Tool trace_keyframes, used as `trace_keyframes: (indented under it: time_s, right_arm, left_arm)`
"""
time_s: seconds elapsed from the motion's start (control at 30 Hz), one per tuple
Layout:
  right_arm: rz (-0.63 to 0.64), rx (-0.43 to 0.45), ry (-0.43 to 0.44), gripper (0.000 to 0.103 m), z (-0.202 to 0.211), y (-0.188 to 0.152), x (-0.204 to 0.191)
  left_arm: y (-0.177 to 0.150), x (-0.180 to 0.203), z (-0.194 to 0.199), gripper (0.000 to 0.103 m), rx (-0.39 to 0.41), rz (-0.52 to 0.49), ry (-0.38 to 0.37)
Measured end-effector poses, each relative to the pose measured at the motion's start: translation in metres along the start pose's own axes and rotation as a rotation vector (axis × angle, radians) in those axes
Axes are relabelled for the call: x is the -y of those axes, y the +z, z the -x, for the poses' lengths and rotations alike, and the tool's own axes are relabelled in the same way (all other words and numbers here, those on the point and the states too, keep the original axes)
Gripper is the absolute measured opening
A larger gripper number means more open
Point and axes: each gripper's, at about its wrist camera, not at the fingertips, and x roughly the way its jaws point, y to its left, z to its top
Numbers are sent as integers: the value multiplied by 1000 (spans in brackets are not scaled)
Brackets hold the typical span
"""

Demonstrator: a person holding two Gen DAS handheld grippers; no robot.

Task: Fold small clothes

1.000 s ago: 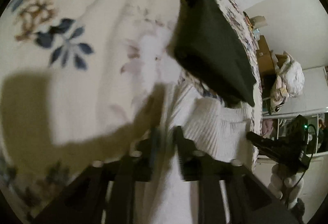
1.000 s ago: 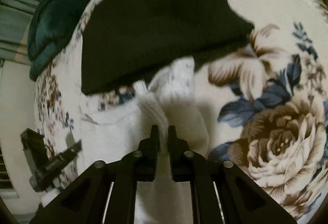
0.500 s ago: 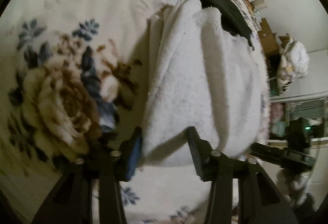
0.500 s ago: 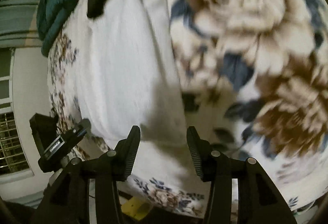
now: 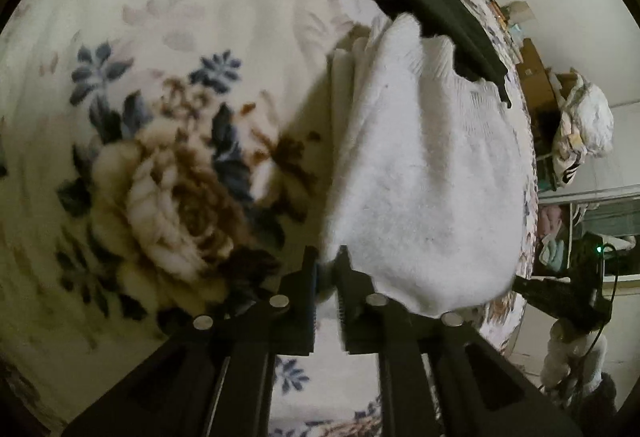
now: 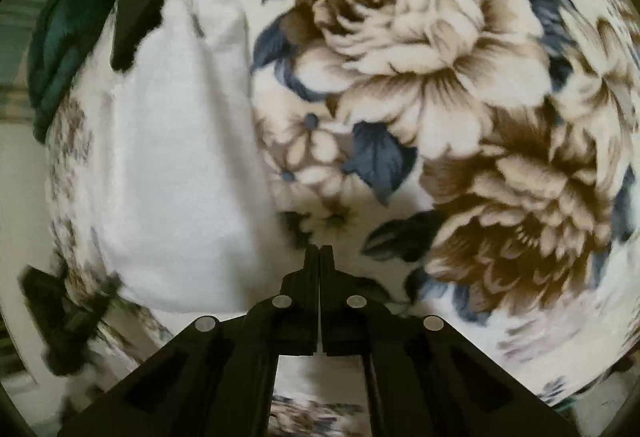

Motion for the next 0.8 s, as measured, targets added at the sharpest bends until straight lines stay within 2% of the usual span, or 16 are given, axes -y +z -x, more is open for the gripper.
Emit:
trace_keyframes:
  time_s: [0.07,0.1,0.13,0.17,0.2,0.27,0.37,0.47,0.5,0.53,0.57,0.63,0.67,0.8]
  right_arm:
    - [-38,-29,53,2,5,8,3]
    - [-43,-18,72,6,13,15,5]
    - [-38,7,80,11,24,23,3]
    - [-30,26,91,29,32,30,0]
    - [-21,43,104,48,37,38,-5]
    - [4,86,130,54,46,59,-19]
    - [66,129,131,54,41,97,-54]
    - [132,155,97,54,25,127,-91]
    - [157,155,81,54,19,136,-103]
    - [183,152,64,54,12,144,-115]
    - [207,148,39,52,7,151,-123]
    - [251,159,-21,16,-2,156,-137]
    - [260,171,-53,8,-5,156,-140]
    - [244,236,-62,7,7,154,-138]
  left_arm:
    - [7,5,11,19,5,11,-31]
    - [15,11,16,30,31,-1,-42]
    - [23,18,17,36,51,-16,-45]
    - [32,24,17,45,73,-34,-52]
    - [46,33,14,46,102,-59,-45]
    - [69,46,3,46,132,-102,-38]
    - [111,72,-24,46,164,-188,15]
    - [143,95,-52,45,164,-275,64]
    - [148,99,-60,38,157,-297,88]
    - [152,102,-69,24,144,-323,113]
    - [155,100,-74,3,129,-332,117]
    - [157,96,-73,3,135,-327,105]
    - [156,93,-67,3,152,-323,97]
    - [156,76,-41,3,196,-263,43]
